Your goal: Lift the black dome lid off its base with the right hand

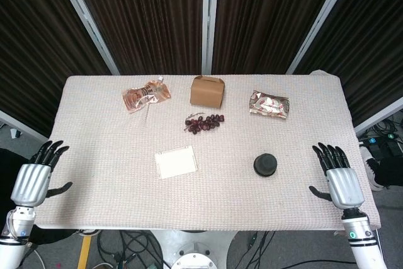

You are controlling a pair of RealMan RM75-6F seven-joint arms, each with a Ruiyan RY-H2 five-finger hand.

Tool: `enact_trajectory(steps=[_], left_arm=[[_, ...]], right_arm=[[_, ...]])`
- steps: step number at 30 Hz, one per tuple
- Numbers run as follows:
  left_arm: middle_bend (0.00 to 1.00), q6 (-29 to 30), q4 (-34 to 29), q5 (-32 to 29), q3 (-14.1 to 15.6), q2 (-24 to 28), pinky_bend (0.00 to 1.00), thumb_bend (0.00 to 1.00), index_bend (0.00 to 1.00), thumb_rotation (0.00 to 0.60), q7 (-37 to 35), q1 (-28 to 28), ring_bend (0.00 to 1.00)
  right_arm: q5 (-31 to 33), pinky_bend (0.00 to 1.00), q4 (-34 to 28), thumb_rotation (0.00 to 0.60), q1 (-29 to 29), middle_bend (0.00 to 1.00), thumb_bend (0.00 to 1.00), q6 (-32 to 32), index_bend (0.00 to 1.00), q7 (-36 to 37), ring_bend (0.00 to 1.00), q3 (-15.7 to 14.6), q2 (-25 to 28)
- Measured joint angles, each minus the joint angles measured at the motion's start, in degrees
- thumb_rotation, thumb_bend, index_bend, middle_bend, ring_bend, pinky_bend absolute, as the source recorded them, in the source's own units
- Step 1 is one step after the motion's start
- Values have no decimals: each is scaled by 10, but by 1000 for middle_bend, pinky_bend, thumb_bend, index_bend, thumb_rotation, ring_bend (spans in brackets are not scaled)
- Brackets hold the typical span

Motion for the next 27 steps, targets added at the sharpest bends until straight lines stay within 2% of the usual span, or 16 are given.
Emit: enact_trajectory(steps=[15, 21, 27], left_arm=[[107, -5, 1, -2, 1, 1, 304, 23, 166, 600, -4, -2, 76], [107, -6, 12, -1, 4, -4, 305, 23, 166, 600, -10, -1, 76], [107, -7, 16, 1, 4, -3, 304, 23, 166, 600, -12, -3, 76]], right_arm=[[16, 0, 2, 600, 8, 50, 24, -26, 0, 0, 0, 3, -9], [40, 0, 11, 600, 30, 62, 18, -85, 0, 23, 0, 8, -22], [60, 0, 52, 600, 62, 72, 19, -147, 0, 65, 0, 15, -58]])
